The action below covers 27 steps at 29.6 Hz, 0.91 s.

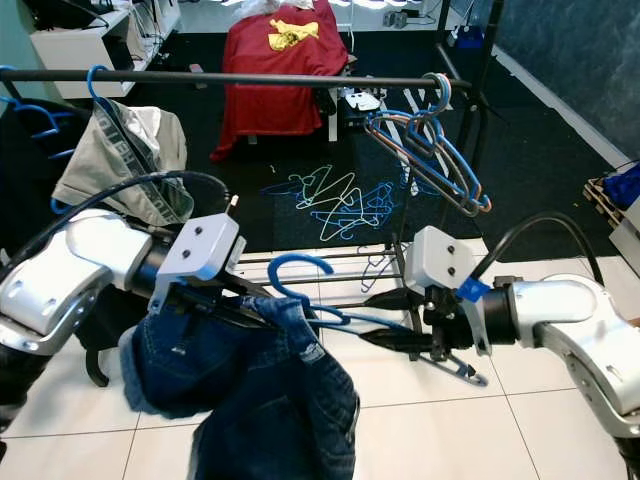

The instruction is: Hang hanger

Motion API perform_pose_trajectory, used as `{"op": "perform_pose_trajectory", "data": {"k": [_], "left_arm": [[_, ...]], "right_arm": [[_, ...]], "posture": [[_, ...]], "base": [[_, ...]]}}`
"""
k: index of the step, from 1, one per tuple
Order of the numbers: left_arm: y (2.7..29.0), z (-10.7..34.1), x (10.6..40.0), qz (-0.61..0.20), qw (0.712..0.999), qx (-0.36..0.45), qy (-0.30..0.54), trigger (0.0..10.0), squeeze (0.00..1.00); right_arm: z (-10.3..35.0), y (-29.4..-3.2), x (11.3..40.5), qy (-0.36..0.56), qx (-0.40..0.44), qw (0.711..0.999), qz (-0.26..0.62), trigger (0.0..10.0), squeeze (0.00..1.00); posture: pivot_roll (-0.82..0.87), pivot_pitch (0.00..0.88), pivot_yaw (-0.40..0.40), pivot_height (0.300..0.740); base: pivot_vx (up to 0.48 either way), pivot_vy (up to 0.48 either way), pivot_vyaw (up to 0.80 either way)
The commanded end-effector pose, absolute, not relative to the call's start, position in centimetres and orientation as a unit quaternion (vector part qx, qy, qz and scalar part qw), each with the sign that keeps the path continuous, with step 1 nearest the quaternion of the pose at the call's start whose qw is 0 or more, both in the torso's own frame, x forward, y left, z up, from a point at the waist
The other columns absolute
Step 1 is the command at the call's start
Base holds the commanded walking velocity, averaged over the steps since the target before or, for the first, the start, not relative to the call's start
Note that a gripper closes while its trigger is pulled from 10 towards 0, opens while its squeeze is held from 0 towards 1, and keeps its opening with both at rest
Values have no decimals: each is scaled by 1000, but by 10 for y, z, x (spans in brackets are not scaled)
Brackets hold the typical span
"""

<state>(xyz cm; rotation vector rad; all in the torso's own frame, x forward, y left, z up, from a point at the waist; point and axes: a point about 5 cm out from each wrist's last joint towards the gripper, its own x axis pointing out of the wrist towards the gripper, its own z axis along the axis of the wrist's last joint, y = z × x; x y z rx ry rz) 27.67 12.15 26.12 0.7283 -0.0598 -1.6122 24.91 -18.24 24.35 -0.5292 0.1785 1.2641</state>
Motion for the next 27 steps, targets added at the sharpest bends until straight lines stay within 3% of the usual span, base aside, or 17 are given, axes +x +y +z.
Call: {"op": "perform_pose_trajectory", "data": {"k": [1,7,8,15,18,20,27], "left_arm": [[112,270,269,-726,604,324,-58,10000,0],[111,268,271,-724,613,313,-56,10000,0],[111,269,272,-725,618,301,-52,10000,1000],[117,271,286,-701,647,294,-56,10000,1000],[124,275,294,-678,672,291,-67,10000,1000],[139,280,304,-645,705,284,-73,10000,1000],[170,291,312,-594,759,251,-93,10000,1000]], "right_arm": [[239,-184,253,95,-250,776,572,0,0],[242,-182,255,82,-254,778,569,0,0],[242,-181,256,79,-254,778,569,0,0],[245,-181,257,70,-251,780,569,0,0],[245,-181,257,67,-249,783,567,0,0],[247,-184,257,62,-244,791,557,0,0],[256,-195,258,40,-231,818,526,0,0]], "posture": [[-52,102,3,740],[-54,98,3,740],[-54,98,3,740],[-54,98,4,740],[-55,98,7,740],[-58,97,8,740],[-56,98,13,740]], "base": [[0,0,0],[0,0,0],[0,0,0],[0,0,0],[0,0,0],[0,0,0],[0,0,0]]}}
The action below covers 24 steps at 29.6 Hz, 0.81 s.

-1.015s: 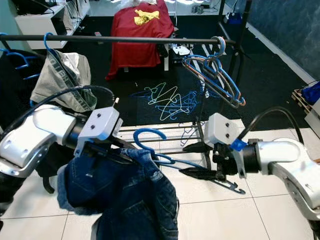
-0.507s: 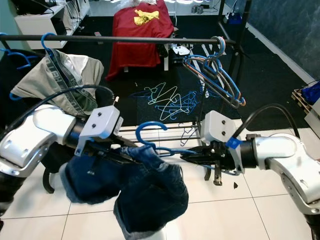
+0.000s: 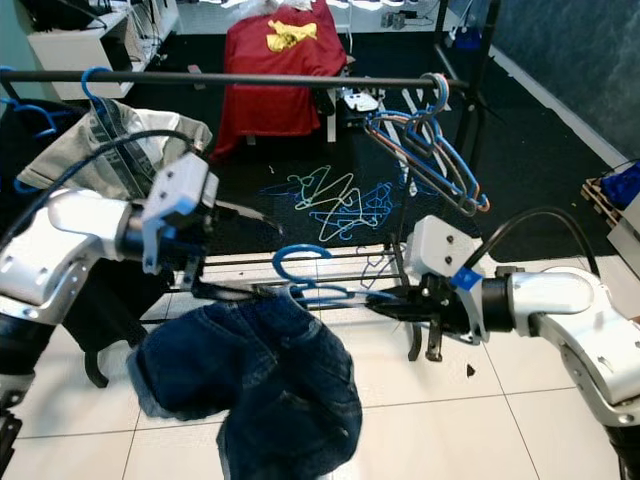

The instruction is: Hang hanger

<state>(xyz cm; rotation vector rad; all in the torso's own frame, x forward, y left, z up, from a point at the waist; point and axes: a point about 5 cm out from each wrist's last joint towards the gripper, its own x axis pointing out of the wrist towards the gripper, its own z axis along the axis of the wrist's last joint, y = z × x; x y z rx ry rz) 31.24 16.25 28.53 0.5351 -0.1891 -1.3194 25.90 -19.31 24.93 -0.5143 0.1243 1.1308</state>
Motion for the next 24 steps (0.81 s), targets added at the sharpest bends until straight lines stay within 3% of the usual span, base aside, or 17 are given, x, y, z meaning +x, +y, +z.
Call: {"op": "perform_pose_trajectory", "data": {"k": [1,2,4,5,12,16,24], "left_arm": [[180,296,314,-579,772,240,-104,10000,1000],[197,306,316,-556,794,211,-127,10000,435],[200,307,316,-553,797,206,-131,10000,435],[201,308,316,-552,798,203,-133,10000,0],[228,324,312,-524,818,158,-176,10000,0],[232,327,305,-541,808,143,-184,10000,0],[217,294,299,-589,781,170,-120,10000,0]], "right_arm": [[259,-199,258,33,-227,826,514,0,0],[266,-206,256,15,-216,841,496,0,0],[267,-207,256,12,-214,843,494,0,0],[267,-207,256,11,-213,844,493,0,0],[275,-216,251,-28,-181,869,460,0,0],[277,-217,249,-40,-170,873,455,0,0],[285,-218,247,-69,-155,878,448,0,0]], "posture": [[-56,98,13,740],[-57,97,14,740],[-57,97,14,740],[-57,97,14,740],[-62,94,23,740],[-61,93,28,740],[-64,98,32,740]], "base": [[0,0,0],[0,0,0],[0,0,0],[0,0,0],[0,0,0],[0,0,0],[0,0,0]]}}
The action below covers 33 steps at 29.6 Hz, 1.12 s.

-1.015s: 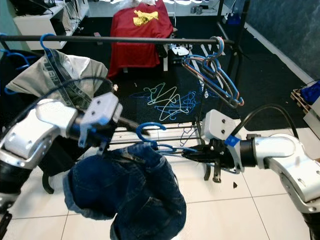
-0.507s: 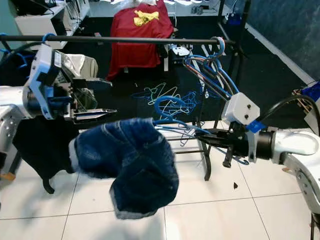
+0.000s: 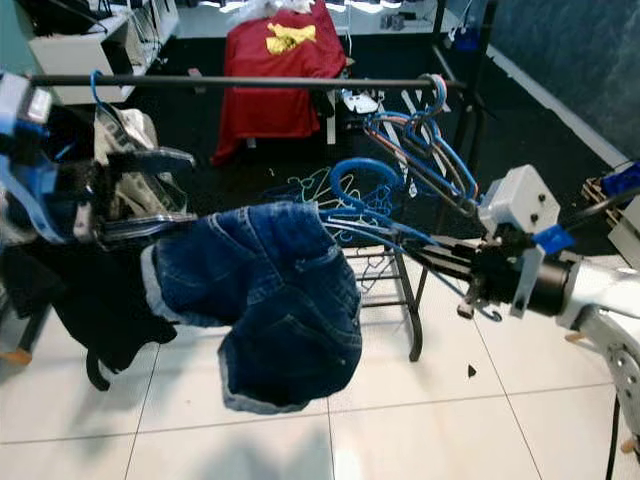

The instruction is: Hang hanger

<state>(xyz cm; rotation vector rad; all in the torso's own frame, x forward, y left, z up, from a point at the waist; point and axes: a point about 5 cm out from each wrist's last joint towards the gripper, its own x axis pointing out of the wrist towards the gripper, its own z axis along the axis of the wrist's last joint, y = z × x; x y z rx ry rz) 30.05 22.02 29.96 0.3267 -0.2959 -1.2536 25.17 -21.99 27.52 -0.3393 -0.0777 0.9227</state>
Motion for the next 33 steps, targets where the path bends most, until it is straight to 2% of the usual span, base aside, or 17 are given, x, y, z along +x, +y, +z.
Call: {"op": "perform_pose_trajectory", "data": {"k": [1,14,23,33], "left_arm": [[213,285,301,-588,782,176,-107,10000,0],[217,272,309,-559,802,192,-89,10000,0],[230,271,306,-551,810,180,-87,10000,0],[231,267,307,-545,816,174,-83,10000,0]], "right_arm": [[288,-216,246,-80,-148,875,455,0,0],[308,-216,234,-131,-116,862,476,0,0],[313,-225,232,-141,-110,869,462,0,0],[318,-228,229,-147,-106,871,456,0,0]], "posture": [[-65,98,32,740],[-65,100,32,740],[-66,101,30,740],[-69,102,29,740]], "base": [[0,0,0],[0,0,0],[0,0,0],[0,0,0]]}}
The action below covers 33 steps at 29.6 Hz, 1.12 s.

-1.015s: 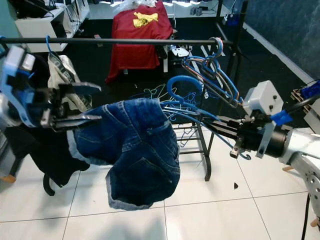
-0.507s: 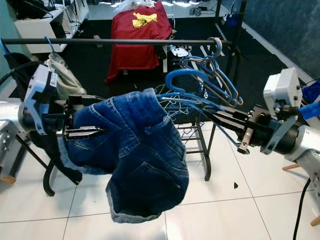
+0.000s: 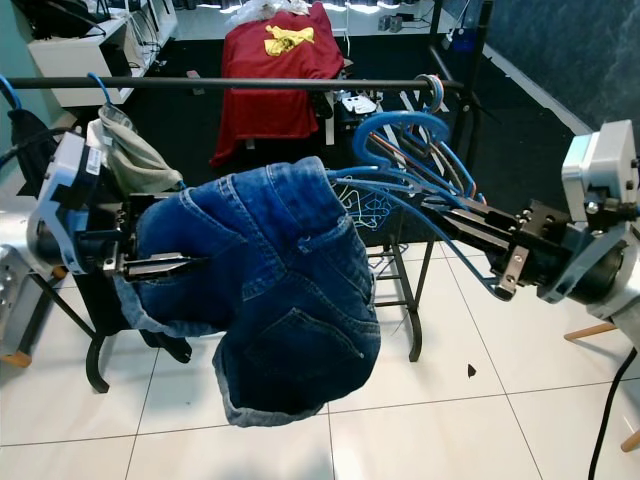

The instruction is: Hang hanger

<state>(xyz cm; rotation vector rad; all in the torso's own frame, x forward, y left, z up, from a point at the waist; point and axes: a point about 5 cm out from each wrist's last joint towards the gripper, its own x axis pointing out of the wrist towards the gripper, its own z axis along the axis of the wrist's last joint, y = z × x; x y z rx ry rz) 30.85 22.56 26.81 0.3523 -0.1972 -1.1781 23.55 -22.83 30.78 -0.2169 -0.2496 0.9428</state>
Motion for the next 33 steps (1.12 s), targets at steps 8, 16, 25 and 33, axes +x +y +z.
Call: {"op": "perform_pose_trajectory", "data": {"k": [8,16,25,33], "left_arm": [[235,260,312,-520,830,189,-65,0,0],[259,252,333,-404,890,208,-41,0,0],[278,232,340,-329,930,164,-11,0,0],[279,164,336,-266,957,97,70,0,0]], "right_arm": [[322,-229,226,-159,-96,871,455,0,0],[288,-250,234,-49,-114,902,414,0,0],[226,-274,239,94,-111,926,349,0,0],[132,-283,246,173,-21,961,217,10000,0]], "posture": [[-68,103,29,740],[-62,105,25,740],[-61,104,18,740],[-49,110,6,740]], "base": [[0,0,0],[0,0,0],[0,0,0],[0,0,0]]}}
